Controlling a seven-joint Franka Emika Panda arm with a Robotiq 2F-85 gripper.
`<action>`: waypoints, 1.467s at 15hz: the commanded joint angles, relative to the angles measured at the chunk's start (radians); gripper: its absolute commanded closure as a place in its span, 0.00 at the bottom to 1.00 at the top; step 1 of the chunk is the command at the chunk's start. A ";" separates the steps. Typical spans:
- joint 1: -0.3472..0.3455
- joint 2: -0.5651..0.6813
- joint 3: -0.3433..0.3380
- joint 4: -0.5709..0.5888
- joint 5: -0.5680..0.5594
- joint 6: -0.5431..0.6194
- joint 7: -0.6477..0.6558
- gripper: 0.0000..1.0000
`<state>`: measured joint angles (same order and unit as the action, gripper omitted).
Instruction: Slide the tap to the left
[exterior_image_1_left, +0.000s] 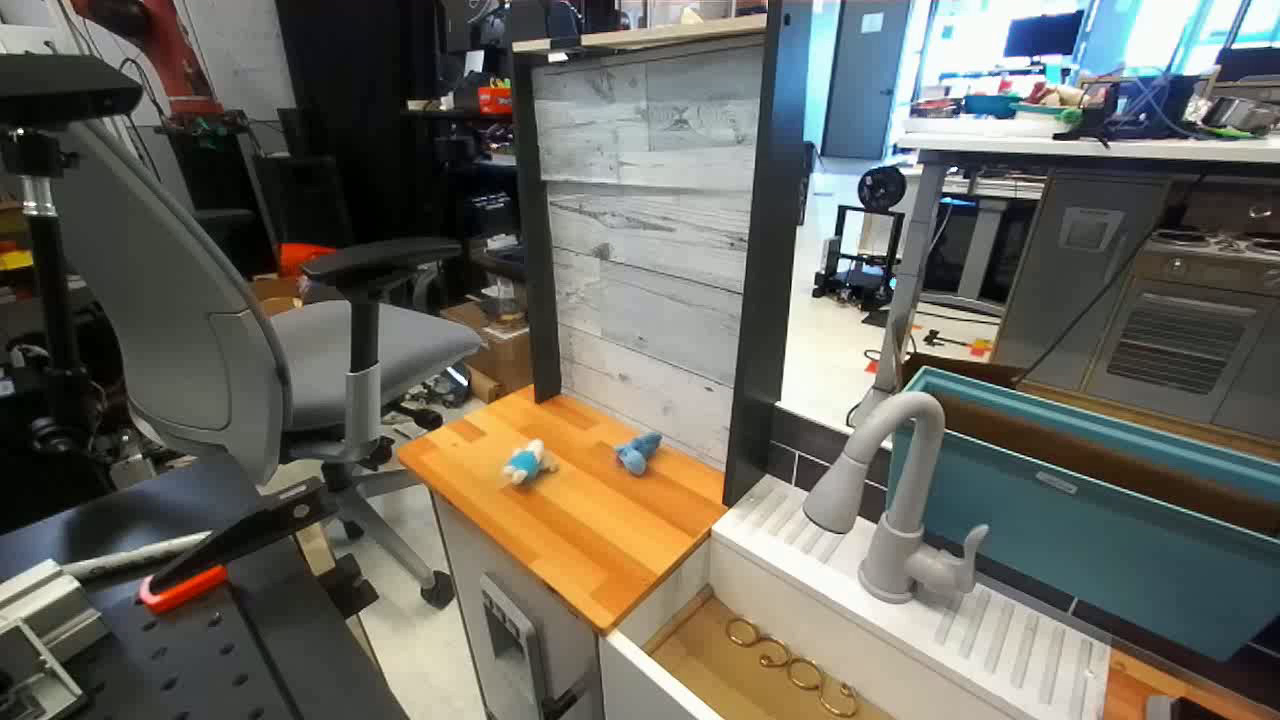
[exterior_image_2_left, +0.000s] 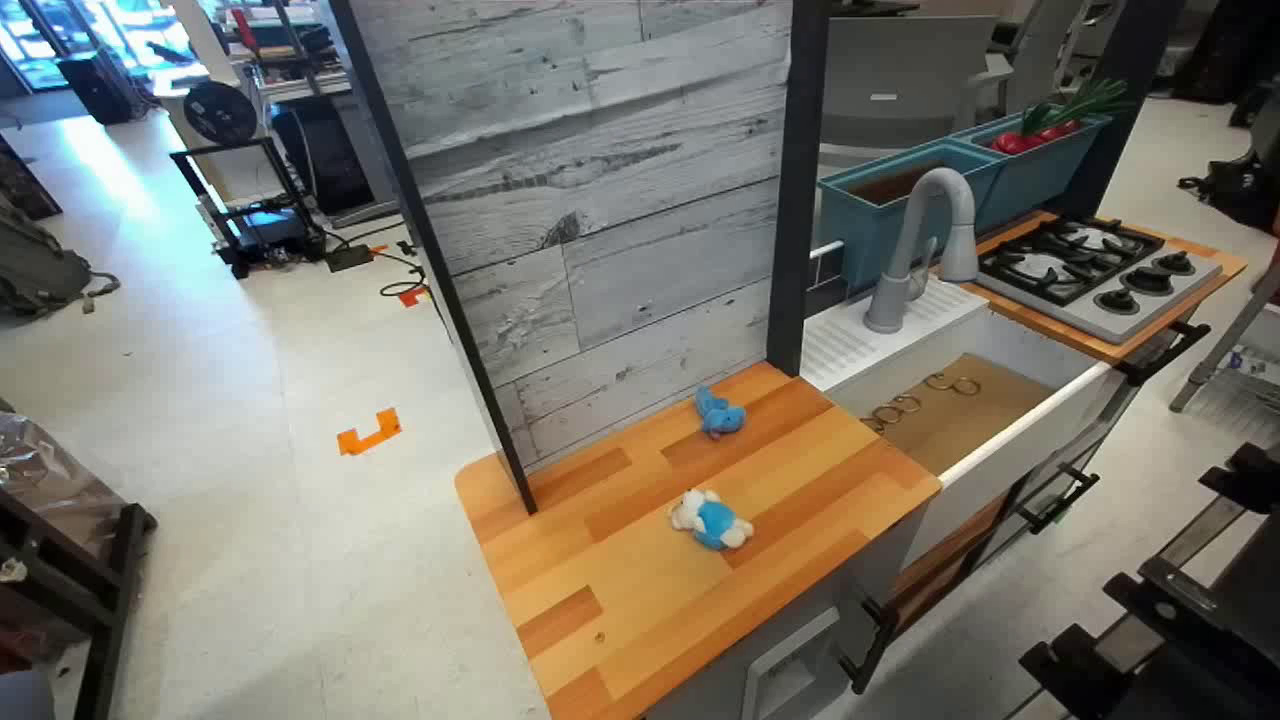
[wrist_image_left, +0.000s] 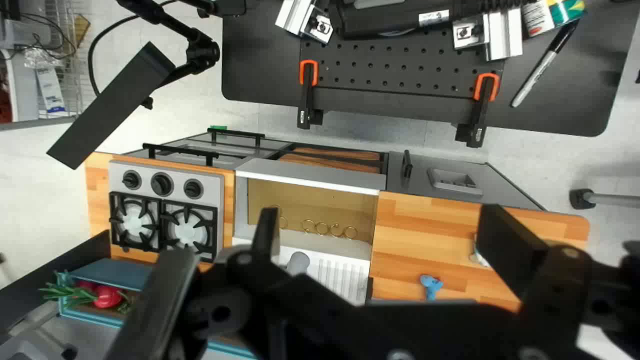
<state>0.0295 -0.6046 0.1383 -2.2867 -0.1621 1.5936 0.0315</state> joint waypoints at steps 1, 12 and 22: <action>0.019 0.003 -0.014 0.004 -0.007 -0.004 0.008 0.00; 0.005 0.043 -0.061 -0.068 -0.030 0.058 -0.031 0.00; -0.048 0.319 -0.145 -0.229 -0.172 0.454 -0.037 0.00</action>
<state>0.0042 -0.4050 0.0058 -2.5262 -0.2982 1.9534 0.0163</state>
